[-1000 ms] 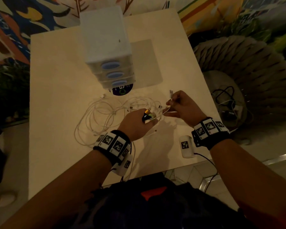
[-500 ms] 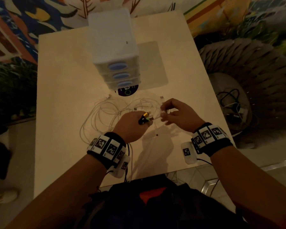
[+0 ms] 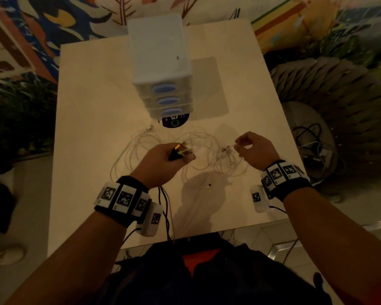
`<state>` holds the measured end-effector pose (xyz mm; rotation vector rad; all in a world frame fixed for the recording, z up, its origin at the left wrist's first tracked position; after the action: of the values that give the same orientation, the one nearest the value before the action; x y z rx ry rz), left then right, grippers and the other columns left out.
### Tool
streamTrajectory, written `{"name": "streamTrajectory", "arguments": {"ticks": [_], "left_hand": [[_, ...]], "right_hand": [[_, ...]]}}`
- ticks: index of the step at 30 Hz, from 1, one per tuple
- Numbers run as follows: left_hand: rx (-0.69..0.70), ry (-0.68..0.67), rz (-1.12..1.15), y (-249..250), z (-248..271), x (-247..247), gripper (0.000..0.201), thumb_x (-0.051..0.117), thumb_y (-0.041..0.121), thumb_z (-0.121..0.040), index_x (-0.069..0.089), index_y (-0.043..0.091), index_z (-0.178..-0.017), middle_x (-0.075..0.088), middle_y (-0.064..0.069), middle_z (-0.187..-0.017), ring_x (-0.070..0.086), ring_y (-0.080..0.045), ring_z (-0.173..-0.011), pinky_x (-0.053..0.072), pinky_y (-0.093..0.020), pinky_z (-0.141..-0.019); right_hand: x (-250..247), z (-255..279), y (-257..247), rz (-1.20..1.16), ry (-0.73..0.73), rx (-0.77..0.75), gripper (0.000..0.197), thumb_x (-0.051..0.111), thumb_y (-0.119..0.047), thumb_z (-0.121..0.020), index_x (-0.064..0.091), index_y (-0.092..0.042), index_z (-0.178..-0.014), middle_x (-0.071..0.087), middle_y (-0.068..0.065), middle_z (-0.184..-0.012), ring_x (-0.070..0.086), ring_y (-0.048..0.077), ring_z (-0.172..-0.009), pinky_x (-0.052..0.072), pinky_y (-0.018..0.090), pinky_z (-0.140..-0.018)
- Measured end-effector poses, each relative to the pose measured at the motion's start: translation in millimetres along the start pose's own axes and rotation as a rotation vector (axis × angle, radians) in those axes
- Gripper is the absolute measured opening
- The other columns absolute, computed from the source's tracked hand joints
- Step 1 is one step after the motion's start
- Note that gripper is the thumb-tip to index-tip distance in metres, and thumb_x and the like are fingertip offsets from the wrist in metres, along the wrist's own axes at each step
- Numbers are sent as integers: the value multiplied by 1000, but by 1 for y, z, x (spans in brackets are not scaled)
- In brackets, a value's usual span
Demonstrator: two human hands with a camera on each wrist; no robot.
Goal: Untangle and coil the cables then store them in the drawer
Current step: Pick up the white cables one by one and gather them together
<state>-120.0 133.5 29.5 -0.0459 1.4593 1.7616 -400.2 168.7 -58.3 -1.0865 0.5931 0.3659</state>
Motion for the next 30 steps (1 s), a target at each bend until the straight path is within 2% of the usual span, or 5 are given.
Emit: {"name": "streamTrajectory", "arguments": {"ticks": [5, 8, 13, 24, 30], "left_hand": [[-4, 81, 267, 2, 1, -12, 15, 66, 24, -98, 73, 32, -87, 77, 4, -101, 69, -4, -97, 50, -19, -88], [-11, 113, 272, 0, 0, -16, 21, 61, 23, -101, 68, 26, -81, 75, -6, -101, 68, 0, -79, 48, -12, -74], [-11, 163, 296, -7, 1, -19, 25, 57, 22, -103, 69, 1, -98, 72, 12, -74, 67, 5, -82, 45, -7, -73], [154, -48, 302, 3, 26, -27, 13, 67, 15, -94, 78, 13, -87, 78, -5, -94, 73, -17, -97, 53, -24, -90], [99, -261, -21, 1, 31, -7, 7, 78, 24, -88, 82, 28, -92, 79, 9, -93, 73, -4, -92, 56, -34, -90]], "right_hand": [[7, 23, -36, 167, 209, -355, 23, 72, -19, -83, 67, -19, -105, 58, 4, -103, 59, 24, -96, 49, 42, -89], [42, 40, -59, 60, -119, -437, 38, 72, -19, -84, 64, -23, -121, 57, 2, -112, 58, 16, -96, 48, 29, -87], [92, 46, -65, 162, -392, -373, 41, 69, -40, -89, 57, -37, -128, 56, -4, -118, 60, 11, -96, 52, 30, -86], [110, 29, -61, -107, -471, 64, 49, 55, -59, -94, 67, -12, -97, 78, 0, -87, 75, 20, -71, 53, 26, -56], [117, 17, -76, 110, -532, 23, 6, 59, -15, -96, 64, -18, -95, 61, -6, -78, 60, 11, -72, 50, 13, -58]]}}
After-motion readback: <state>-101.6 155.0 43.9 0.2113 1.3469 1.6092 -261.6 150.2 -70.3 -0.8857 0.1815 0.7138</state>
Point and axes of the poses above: each hand's wrist, its own z-axis away from the middle knuckle, its own x-axis out of the palm, y = z × x, the point moved 4 cm from there along -z, towards the middle knuckle
